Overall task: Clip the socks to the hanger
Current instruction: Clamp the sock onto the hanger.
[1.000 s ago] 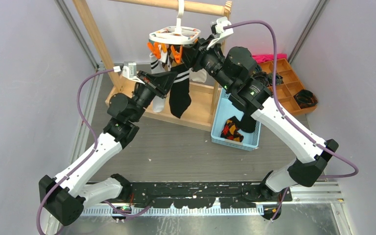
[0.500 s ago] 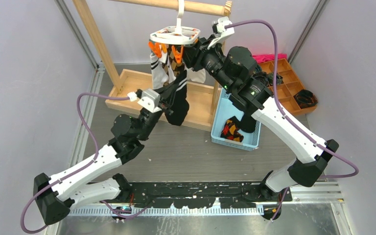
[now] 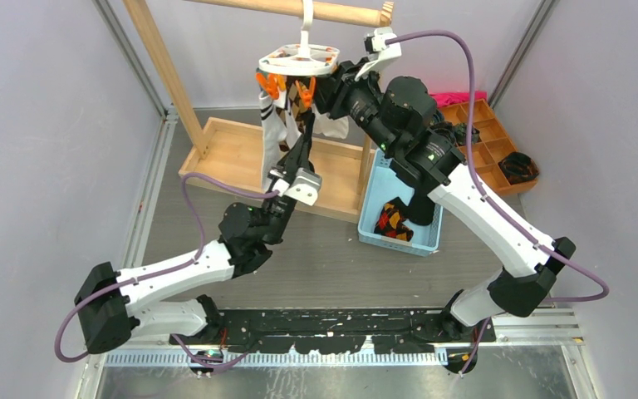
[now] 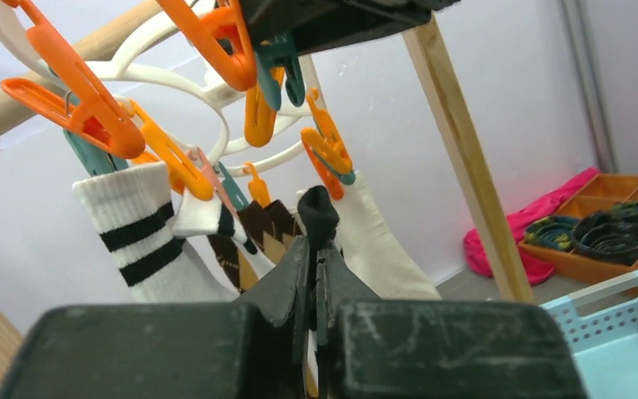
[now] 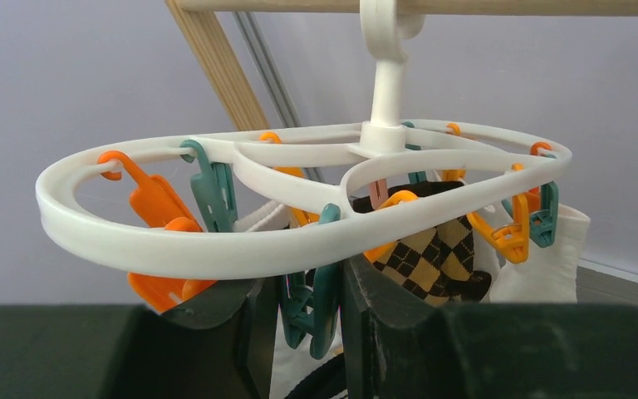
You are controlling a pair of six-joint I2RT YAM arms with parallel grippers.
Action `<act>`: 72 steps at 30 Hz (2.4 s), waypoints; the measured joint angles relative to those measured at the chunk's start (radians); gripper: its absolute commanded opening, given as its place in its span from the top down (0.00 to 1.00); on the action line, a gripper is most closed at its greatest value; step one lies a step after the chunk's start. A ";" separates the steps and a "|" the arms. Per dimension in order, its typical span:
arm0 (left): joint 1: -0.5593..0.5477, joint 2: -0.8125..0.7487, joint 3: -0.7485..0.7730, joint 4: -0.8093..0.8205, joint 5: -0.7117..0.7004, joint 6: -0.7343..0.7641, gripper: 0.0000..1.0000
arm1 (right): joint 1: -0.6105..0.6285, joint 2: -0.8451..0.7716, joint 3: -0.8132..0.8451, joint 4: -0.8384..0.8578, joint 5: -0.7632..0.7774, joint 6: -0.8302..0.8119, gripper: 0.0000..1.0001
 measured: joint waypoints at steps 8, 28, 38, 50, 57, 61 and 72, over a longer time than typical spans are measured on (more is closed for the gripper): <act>-0.006 0.051 0.013 0.087 -0.109 0.147 1.00 | 0.000 0.023 0.017 -0.047 0.011 0.058 0.85; -0.020 0.208 0.082 0.104 -0.177 0.437 1.00 | 0.007 0.044 0.033 -0.057 -0.005 0.122 0.85; -0.037 0.355 0.112 0.325 -0.241 0.665 1.00 | 0.008 0.050 0.033 -0.059 -0.008 0.127 0.85; -0.063 0.327 0.153 0.382 -0.328 0.678 1.00 | 0.009 0.073 0.043 -0.065 -0.007 0.101 0.85; -0.096 0.324 0.153 0.386 -0.348 0.670 1.00 | 0.011 0.082 0.051 -0.068 -0.007 0.093 0.85; -0.098 0.324 0.153 0.386 -0.352 0.669 1.00 | 0.011 0.084 0.051 -0.068 -0.007 0.090 0.85; -0.104 0.324 0.170 0.389 -0.366 0.673 1.00 | 0.011 0.084 0.051 -0.069 -0.006 0.075 0.85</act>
